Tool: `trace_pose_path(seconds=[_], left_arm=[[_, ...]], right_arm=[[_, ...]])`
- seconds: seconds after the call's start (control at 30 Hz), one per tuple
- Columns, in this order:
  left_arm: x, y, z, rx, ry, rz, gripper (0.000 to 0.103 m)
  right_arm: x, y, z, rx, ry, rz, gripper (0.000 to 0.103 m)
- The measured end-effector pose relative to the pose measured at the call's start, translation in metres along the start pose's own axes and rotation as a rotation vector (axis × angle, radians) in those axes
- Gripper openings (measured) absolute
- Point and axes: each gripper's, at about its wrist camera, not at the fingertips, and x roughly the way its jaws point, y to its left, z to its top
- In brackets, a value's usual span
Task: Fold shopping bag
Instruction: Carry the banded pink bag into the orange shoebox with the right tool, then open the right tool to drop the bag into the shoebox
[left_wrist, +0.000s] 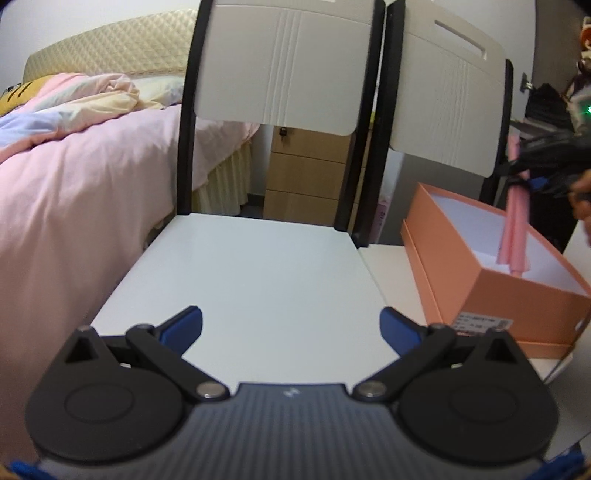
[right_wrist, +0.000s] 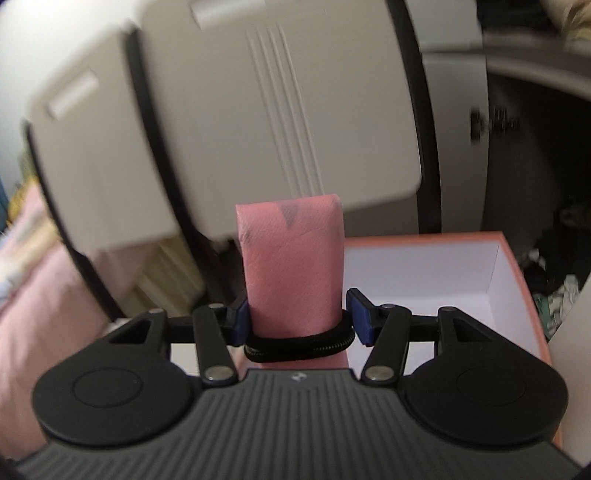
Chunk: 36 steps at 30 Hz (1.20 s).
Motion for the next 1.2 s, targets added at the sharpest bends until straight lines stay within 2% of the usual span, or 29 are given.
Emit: trace_pose_path(seconds=[0.13, 0.23, 0.57, 0.8, 0.9, 1.2], left_arm=[[0.012, 0.007, 0.002, 0.031, 0.03, 0.022, 0.103], [0.022, 0.018, 0.006, 0.014, 0.05, 0.044, 0.103], [0.036, 0.042, 0.009, -0.018, 0.098, 0.055, 0.103], [0.032, 0.053, 0.008, -0.041, 0.107, 0.062, 0.103], [0.03, 0.055, 0.007, -0.055, 0.121, 0.039, 0.103], [0.027, 0.056, 0.005, -0.064, 0.134, 0.047, 0.103]], right_arm=[[0.055, -0.012, 0.002, 0.017, 0.085, -0.051, 0.057], [0.093, -0.018, 0.005, 0.023, 0.124, -0.067, 0.057], [0.218, -0.043, 0.008, 0.038, 0.258, -0.16, 0.057], [0.284, -0.058, 0.022, 0.045, 0.297, -0.192, 0.057], [0.304, -0.065, 0.026, 0.038, 0.304, -0.201, 0.057], [0.372, -0.083, 0.04, 0.025, 0.326, -0.214, 0.058]])
